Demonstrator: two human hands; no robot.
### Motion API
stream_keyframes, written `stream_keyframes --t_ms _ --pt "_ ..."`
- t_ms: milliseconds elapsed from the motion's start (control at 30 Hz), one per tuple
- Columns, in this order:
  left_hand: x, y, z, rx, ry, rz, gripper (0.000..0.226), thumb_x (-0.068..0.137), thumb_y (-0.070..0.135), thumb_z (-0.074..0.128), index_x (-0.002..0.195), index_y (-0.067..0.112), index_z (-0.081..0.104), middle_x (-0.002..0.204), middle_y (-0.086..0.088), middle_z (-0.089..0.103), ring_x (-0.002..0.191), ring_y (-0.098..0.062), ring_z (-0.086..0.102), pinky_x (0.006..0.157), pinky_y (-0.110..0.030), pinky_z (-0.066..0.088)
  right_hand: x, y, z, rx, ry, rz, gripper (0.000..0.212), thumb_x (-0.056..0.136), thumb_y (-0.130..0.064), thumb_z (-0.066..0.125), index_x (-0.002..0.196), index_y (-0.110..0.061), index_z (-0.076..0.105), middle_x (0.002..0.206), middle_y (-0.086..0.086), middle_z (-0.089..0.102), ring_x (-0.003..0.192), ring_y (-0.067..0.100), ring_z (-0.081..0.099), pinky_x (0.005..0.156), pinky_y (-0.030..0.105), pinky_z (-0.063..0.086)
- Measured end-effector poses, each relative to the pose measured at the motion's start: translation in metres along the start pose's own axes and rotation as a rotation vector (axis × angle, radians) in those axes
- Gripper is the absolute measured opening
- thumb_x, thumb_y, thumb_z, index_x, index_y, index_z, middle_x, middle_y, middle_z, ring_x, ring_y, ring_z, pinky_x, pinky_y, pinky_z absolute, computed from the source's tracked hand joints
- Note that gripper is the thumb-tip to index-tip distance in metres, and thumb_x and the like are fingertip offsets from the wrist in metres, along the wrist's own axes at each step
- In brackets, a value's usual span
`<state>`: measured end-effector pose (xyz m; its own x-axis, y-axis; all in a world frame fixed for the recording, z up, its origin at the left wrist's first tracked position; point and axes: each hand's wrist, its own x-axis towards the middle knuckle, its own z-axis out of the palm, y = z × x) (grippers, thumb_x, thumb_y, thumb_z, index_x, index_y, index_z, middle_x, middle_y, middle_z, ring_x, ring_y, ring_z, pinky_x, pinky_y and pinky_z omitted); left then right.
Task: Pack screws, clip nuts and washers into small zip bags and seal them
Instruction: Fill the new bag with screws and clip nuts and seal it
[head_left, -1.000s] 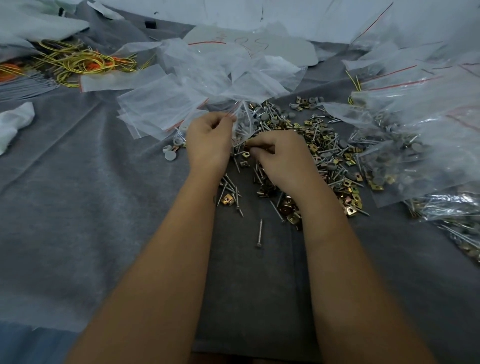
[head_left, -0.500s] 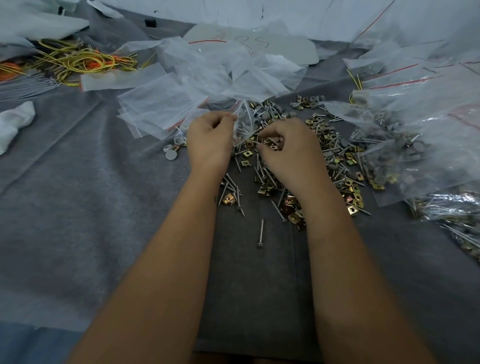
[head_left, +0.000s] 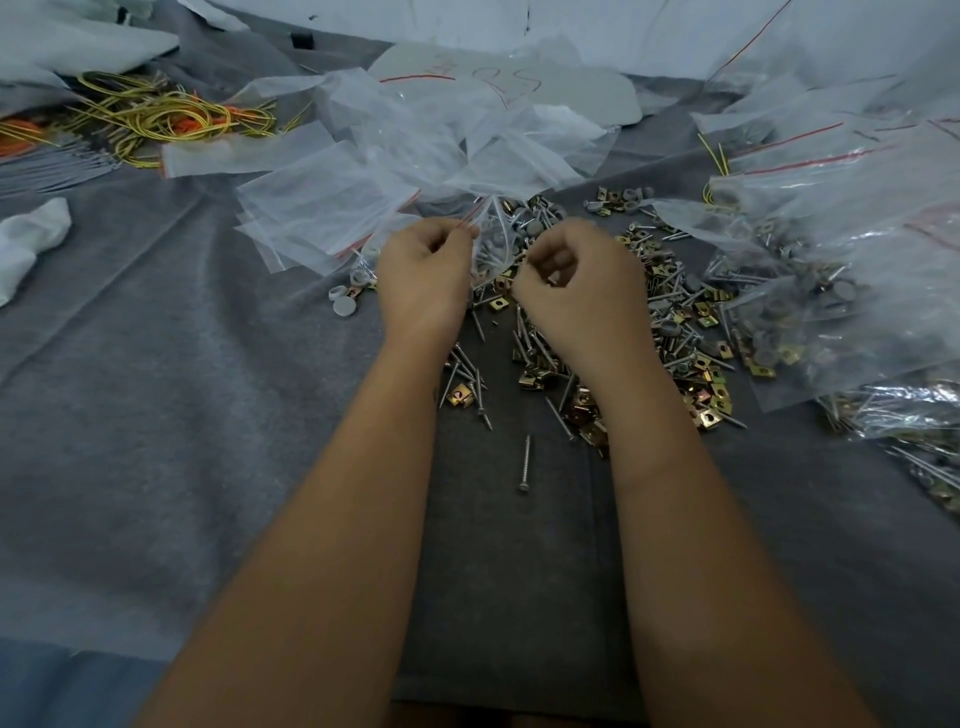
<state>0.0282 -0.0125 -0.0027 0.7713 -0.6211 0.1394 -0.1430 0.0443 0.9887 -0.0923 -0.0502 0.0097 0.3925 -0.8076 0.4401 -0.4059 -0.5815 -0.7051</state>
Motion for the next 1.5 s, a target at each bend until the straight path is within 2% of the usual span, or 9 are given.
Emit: stream_keyframes --t_ms 100,267,433,567,733,900,1133,1267,1500 --pt "-0.001 0.001 0.001 0.012 -0.010 0.026 0.023 0.091 0.014 0.059 0.074 0.026 0.068 0.041 0.011 0.046 0.040 -0.004 0.036 0.045 -0.022 0.030 0.005 -0.005 0.002 0.159 0.172 0.000 0.007 0.083 -0.016 0.067 0.088 -0.021 0.066 0.078 -0.013 0.062 0.069 -0.001 0.055 0.062 0.018 0.047" --pt "-0.001 0.000 0.000 -0.009 -0.003 0.040 0.021 0.090 0.013 0.060 0.075 0.023 0.070 0.047 0.011 0.050 0.043 -0.003 0.040 0.045 -0.020 0.033 0.010 -0.006 0.013 0.140 0.048 -0.006 0.041 0.089 -0.007 0.066 0.129 -0.013 0.061 0.100 -0.008 0.064 0.088 0.001 0.059 0.079 0.009 0.047" --pt "0.001 -0.002 0.001 -0.029 0.039 0.004 0.024 0.091 0.014 0.058 0.073 0.026 0.068 0.036 0.012 0.037 0.037 -0.003 0.029 0.039 -0.018 0.024 0.004 0.000 0.006 -0.216 -0.029 -0.129 0.029 0.086 -0.005 0.057 0.109 -0.014 0.072 0.106 0.004 0.065 0.103 0.021 0.058 0.090 0.035 0.047" --pt "0.001 -0.002 0.001 -0.023 0.044 -0.002 0.024 0.090 0.015 0.058 0.071 0.027 0.067 0.036 0.013 0.037 0.038 -0.003 0.030 0.040 -0.020 0.025 -0.001 0.003 0.007 -0.536 -0.271 -0.216 0.032 0.084 -0.015 0.058 0.111 -0.020 0.074 0.117 0.003 0.060 0.113 0.027 0.042 0.096 0.038 0.037" --pt "0.003 -0.003 0.001 -0.013 0.046 0.004 0.025 0.091 0.015 0.058 0.072 0.029 0.067 0.036 0.013 0.039 0.038 -0.004 0.030 0.040 -0.019 0.025 -0.001 0.002 0.004 -0.447 -0.247 -0.176 0.023 0.081 -0.022 0.062 0.101 -0.025 0.074 0.108 -0.002 0.060 0.109 0.024 0.043 0.095 0.037 0.034" --pt "0.002 -0.003 0.001 -0.004 0.042 0.011 0.025 0.091 0.015 0.057 0.072 0.028 0.067 0.035 0.012 0.039 0.037 -0.003 0.029 0.039 -0.018 0.024 -0.003 0.003 0.008 -0.640 -0.244 -0.227 0.033 0.087 -0.040 0.057 0.107 -0.018 0.070 0.110 0.002 0.056 0.113 0.025 0.041 0.096 0.037 0.028" --pt "0.001 -0.003 0.001 -0.020 0.024 0.024 0.024 0.091 0.015 0.058 0.072 0.027 0.066 0.036 0.013 0.038 0.037 -0.002 0.030 0.039 -0.018 0.025 -0.002 0.001 0.008 -0.628 -0.238 -0.215 0.023 0.086 -0.036 0.063 0.102 -0.020 0.068 0.110 0.001 0.054 0.115 0.025 0.039 0.096 0.036 0.027" --pt "0.000 -0.003 0.000 -0.028 0.013 0.034 0.025 0.092 0.015 0.058 0.072 0.027 0.067 0.036 0.014 0.038 0.037 -0.002 0.030 0.039 -0.018 0.025 0.000 0.000 0.005 -0.560 -0.133 -0.174 0.008 0.085 -0.027 0.065 0.093 -0.024 0.067 0.103 -0.003 0.059 0.110 0.023 0.046 0.094 0.036 0.027" --pt "-0.001 -0.004 0.002 0.016 -0.014 0.085 0.018 0.085 0.021 0.058 0.078 0.030 0.072 0.041 0.015 0.049 0.039 0.001 0.038 0.045 -0.019 0.030 0.004 -0.007 -0.001 -0.100 0.246 -0.108 0.006 0.084 -0.013 0.069 0.089 -0.013 0.072 0.079 -0.001 0.069 0.076 0.017 0.063 0.076 0.043 0.053"
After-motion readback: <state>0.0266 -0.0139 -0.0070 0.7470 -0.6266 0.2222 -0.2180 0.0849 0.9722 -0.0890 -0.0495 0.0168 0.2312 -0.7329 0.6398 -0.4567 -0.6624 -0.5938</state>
